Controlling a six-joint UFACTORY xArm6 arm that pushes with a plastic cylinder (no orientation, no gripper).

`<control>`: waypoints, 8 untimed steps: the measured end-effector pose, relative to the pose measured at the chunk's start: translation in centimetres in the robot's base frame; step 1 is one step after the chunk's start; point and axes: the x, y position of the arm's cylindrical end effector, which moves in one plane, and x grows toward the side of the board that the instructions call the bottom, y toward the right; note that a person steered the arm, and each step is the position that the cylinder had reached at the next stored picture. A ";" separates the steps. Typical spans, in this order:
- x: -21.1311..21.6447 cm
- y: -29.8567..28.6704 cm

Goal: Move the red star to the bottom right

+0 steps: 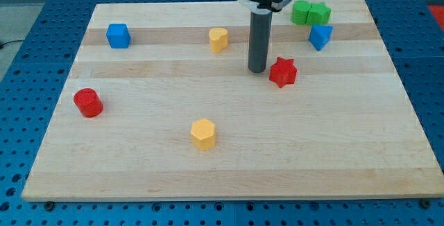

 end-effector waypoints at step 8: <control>1.8 5.5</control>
